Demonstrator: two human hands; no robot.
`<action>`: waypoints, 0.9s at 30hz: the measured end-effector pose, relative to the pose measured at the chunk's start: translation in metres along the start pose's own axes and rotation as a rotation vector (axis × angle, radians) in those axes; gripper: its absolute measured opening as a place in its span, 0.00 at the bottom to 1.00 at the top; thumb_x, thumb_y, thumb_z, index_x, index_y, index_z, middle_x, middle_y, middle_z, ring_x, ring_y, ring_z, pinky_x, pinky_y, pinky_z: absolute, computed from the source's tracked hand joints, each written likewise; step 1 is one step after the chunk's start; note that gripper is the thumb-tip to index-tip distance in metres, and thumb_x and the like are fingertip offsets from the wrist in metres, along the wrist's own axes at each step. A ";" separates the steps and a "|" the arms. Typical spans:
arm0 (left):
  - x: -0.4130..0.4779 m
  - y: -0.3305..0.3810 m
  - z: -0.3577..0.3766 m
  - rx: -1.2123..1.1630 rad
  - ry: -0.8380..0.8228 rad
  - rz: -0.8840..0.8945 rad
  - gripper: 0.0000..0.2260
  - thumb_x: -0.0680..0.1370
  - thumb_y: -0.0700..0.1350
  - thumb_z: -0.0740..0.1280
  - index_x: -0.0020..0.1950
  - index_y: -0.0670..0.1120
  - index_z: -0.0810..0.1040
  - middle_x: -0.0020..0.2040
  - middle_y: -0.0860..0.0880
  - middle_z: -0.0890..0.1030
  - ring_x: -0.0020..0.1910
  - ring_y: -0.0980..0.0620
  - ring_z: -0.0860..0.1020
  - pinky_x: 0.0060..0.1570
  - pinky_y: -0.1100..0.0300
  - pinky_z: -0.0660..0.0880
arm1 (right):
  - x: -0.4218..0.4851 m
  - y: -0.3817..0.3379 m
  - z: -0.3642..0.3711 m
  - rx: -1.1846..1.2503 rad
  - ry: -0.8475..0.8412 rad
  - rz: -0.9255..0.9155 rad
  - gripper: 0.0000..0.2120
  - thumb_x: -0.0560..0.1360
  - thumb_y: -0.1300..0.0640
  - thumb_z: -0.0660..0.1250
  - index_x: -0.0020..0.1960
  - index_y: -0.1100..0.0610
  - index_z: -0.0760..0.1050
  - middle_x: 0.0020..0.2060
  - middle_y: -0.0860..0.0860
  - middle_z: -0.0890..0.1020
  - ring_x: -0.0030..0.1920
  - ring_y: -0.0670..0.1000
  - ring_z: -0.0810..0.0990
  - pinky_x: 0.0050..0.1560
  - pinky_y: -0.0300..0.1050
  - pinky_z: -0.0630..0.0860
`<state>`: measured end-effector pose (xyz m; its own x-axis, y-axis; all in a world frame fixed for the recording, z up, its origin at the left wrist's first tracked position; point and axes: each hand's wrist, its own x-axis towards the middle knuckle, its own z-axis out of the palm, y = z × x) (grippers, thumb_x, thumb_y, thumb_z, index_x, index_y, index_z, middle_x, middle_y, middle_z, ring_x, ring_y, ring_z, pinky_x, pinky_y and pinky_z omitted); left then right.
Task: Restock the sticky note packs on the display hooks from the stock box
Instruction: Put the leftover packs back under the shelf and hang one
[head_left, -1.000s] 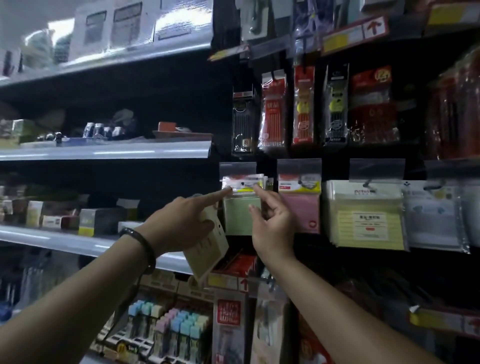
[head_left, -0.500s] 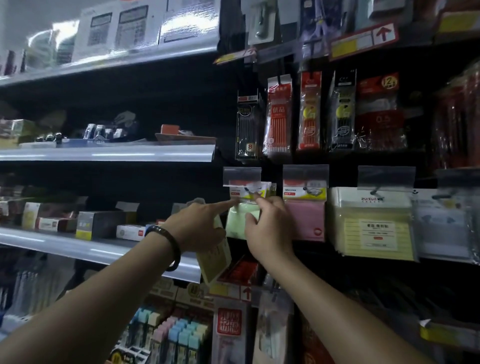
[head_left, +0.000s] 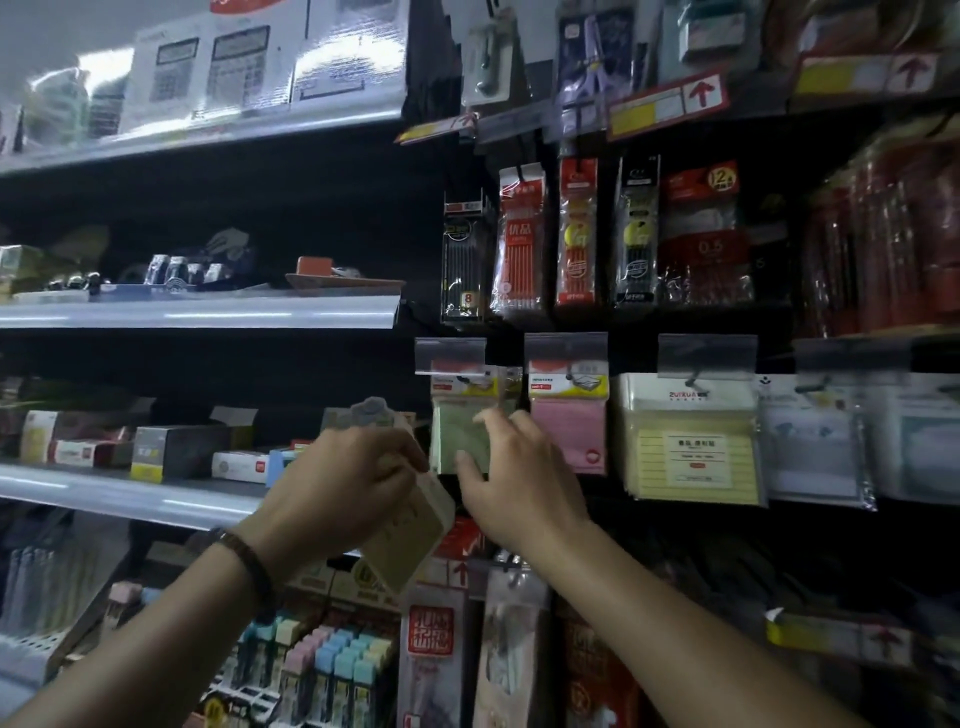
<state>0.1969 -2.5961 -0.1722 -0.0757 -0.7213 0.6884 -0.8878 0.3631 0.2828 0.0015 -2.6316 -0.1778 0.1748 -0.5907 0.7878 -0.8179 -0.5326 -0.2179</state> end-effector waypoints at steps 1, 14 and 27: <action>-0.011 0.003 0.001 -0.083 0.030 -0.003 0.09 0.83 0.49 0.65 0.56 0.61 0.83 0.51 0.58 0.82 0.45 0.60 0.82 0.37 0.60 0.83 | -0.010 0.003 -0.005 0.047 0.029 0.000 0.20 0.83 0.43 0.64 0.73 0.49 0.71 0.59 0.47 0.76 0.51 0.46 0.77 0.46 0.42 0.77; -0.027 0.106 0.078 -0.982 0.002 0.163 0.11 0.86 0.42 0.64 0.65 0.56 0.80 0.60 0.55 0.82 0.55 0.50 0.84 0.48 0.53 0.83 | -0.089 0.083 -0.076 0.735 0.339 0.223 0.16 0.80 0.64 0.72 0.63 0.47 0.84 0.55 0.42 0.87 0.50 0.43 0.88 0.45 0.47 0.87; 0.024 0.170 0.113 -0.576 0.201 0.276 0.23 0.81 0.42 0.72 0.75 0.56 0.77 0.62 0.58 0.80 0.54 0.57 0.79 0.55 0.51 0.83 | -0.065 0.153 -0.120 0.668 0.464 0.228 0.19 0.82 0.67 0.69 0.68 0.50 0.82 0.60 0.41 0.83 0.59 0.42 0.83 0.60 0.43 0.83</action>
<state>-0.0076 -2.6183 -0.1832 -0.1297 -0.4528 0.8821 -0.4592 0.8159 0.3513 -0.2007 -2.6022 -0.1933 -0.3177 -0.4958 0.8083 -0.2845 -0.7633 -0.5800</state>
